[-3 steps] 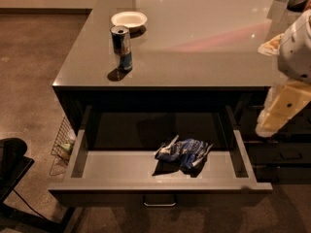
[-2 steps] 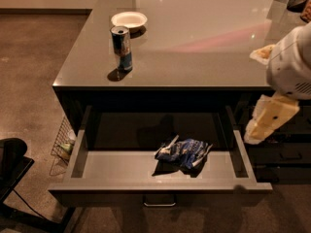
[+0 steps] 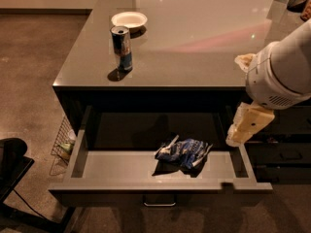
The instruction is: Pick blue chip bag from top drawer and place on counter
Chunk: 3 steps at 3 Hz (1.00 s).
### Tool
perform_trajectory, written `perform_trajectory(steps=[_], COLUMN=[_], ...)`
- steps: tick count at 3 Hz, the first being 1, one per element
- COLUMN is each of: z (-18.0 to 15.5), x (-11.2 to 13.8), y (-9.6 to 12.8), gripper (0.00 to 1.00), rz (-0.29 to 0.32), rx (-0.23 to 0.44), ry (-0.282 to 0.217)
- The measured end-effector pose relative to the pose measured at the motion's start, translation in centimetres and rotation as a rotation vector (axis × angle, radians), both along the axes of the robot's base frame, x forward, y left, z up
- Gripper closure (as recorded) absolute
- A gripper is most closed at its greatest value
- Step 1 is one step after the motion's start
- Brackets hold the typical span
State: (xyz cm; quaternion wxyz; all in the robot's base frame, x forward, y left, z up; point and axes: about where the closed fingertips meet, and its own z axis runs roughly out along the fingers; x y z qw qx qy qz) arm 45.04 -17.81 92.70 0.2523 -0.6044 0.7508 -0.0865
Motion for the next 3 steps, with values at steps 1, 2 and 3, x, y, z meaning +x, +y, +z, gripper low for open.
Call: perform_trajectory(steps=[1,2,3], z=[-1.7,-6.6,-11.8], x=[0.7,2.8,5.5], y=[0.7,3.2,6.2], gripper=[0.00,0.00,0.00], rz=[0.027,0.076,0.131], rx=[0.006,0.049,0.105], ry=[0.008,0.013,0.016])
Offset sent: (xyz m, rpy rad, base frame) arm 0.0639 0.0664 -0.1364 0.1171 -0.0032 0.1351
